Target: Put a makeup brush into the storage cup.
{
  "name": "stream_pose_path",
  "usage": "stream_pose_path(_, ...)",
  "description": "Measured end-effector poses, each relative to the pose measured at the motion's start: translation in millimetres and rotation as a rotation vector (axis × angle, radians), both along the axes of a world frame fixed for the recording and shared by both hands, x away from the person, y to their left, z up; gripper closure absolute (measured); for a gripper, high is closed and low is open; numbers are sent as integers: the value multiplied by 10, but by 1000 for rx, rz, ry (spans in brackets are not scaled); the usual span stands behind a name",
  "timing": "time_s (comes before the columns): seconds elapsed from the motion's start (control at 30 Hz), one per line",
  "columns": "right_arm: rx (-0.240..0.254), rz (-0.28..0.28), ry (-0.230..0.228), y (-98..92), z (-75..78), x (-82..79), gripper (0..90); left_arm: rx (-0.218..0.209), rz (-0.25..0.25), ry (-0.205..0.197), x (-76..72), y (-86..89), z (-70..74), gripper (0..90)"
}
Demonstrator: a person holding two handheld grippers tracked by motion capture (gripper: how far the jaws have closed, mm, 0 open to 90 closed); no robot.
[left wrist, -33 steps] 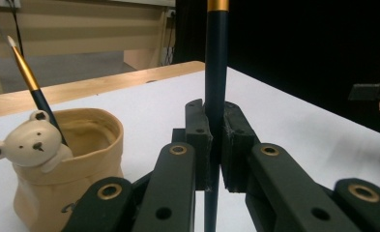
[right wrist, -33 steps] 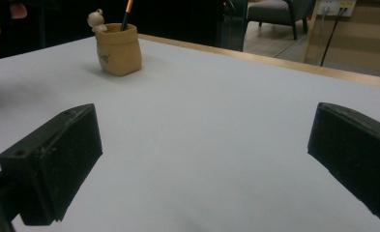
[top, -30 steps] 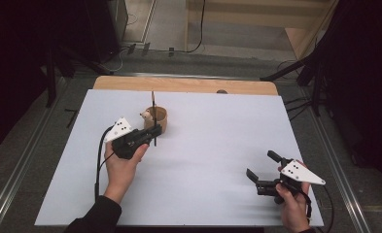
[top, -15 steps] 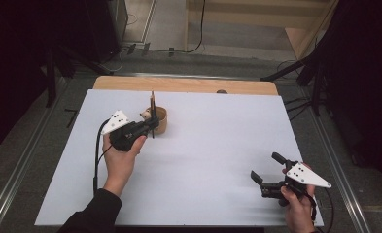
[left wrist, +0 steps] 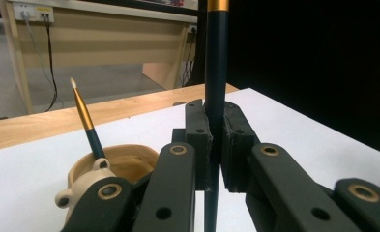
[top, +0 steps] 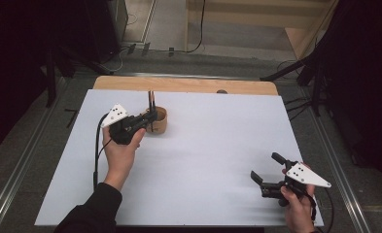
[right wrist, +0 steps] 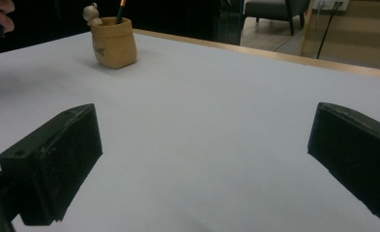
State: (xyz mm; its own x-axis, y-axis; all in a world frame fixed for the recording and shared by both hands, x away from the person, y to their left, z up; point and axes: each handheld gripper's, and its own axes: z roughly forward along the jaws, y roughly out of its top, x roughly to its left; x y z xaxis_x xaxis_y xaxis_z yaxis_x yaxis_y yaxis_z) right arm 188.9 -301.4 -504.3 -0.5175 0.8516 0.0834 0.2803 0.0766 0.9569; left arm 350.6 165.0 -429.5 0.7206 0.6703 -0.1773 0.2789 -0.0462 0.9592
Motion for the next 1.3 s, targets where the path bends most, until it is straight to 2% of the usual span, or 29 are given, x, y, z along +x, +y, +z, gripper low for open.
stream_pose_path(0.1, -1, 0, 5, 2, -3, 2, 0, 16, 7, -12, 34, -14, 33, 837)
stream_pose_path(0.27, 4, 5, 4, 4, -3, 4, 0, -9, 16, 5, 115, -25, 38, 837)
stream_pose_path(0.47, 10, 5, 4, -10, -2, 2, 0, -6, 43, 14, 217, -44, 37, 837)
stream_pose_path(0.57, 14, 3, 3, -17, 1, 4, 0, -20, 48, 13, 265, -56, 32, 836)
stream_pose_path(0.7, 44, 4, 8, -22, 1, 8, 0, 1, 57, 11, 312, -98, 32, 836)
stream_pose_path(1.13, 36, 6, 6, -24, 1, 7, 0, 2, 97, -4, 462, -163, -27, 836)
stream_pose_path(1.3, 38, 8, 6, -24, 3, 5, 0, 8, 113, -4, 511, -190, -91, 836)
